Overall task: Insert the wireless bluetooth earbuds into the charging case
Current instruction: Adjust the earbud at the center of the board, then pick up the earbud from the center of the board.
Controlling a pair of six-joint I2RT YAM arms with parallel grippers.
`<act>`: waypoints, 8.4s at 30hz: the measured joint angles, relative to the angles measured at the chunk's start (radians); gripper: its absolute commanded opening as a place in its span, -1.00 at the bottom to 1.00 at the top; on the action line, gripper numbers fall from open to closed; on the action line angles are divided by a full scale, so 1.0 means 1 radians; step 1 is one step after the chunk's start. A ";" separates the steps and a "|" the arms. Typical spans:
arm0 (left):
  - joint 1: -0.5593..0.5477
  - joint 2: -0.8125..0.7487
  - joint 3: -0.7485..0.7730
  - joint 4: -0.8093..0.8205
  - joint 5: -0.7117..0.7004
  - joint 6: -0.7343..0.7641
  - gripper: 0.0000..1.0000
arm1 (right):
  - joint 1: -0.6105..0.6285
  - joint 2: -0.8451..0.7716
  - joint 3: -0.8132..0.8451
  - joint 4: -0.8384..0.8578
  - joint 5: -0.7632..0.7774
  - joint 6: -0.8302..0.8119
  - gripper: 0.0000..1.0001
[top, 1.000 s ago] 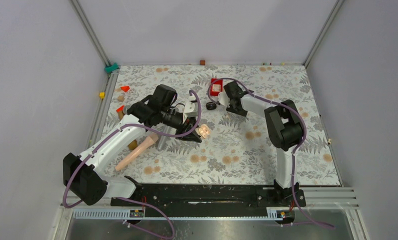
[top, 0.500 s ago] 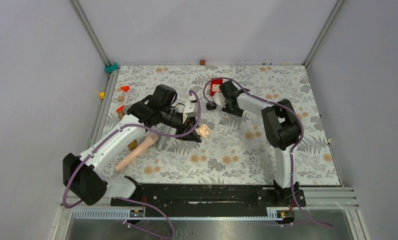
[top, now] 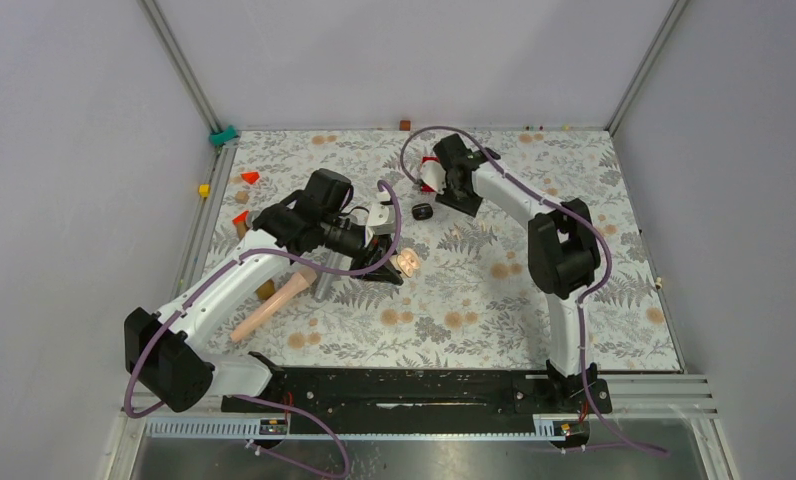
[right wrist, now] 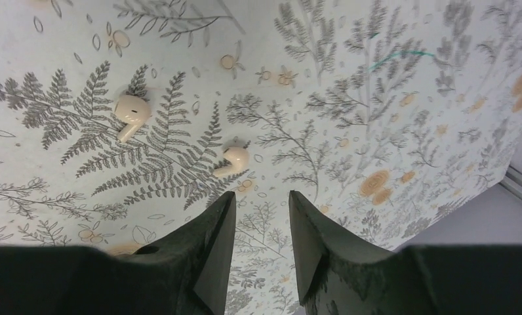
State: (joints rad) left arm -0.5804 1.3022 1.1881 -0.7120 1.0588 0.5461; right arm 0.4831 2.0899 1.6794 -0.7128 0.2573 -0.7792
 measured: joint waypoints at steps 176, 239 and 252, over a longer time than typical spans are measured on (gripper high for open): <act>0.000 -0.039 -0.006 0.000 -0.009 0.007 -1.00 | -0.146 -0.020 -0.051 -0.187 -0.249 0.831 0.20; 0.003 -0.047 -0.005 -0.043 -0.016 0.028 -1.00 | -0.068 0.103 0.045 -0.246 -0.085 0.866 0.13; 0.016 -0.047 -0.005 -0.043 -0.016 0.025 -1.00 | -0.064 0.113 0.036 -0.226 -0.214 0.888 0.15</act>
State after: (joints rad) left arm -0.5640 1.2556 1.1835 -0.7547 1.0424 0.5713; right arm 0.4187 2.2024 1.7157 -0.9386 0.0437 0.1093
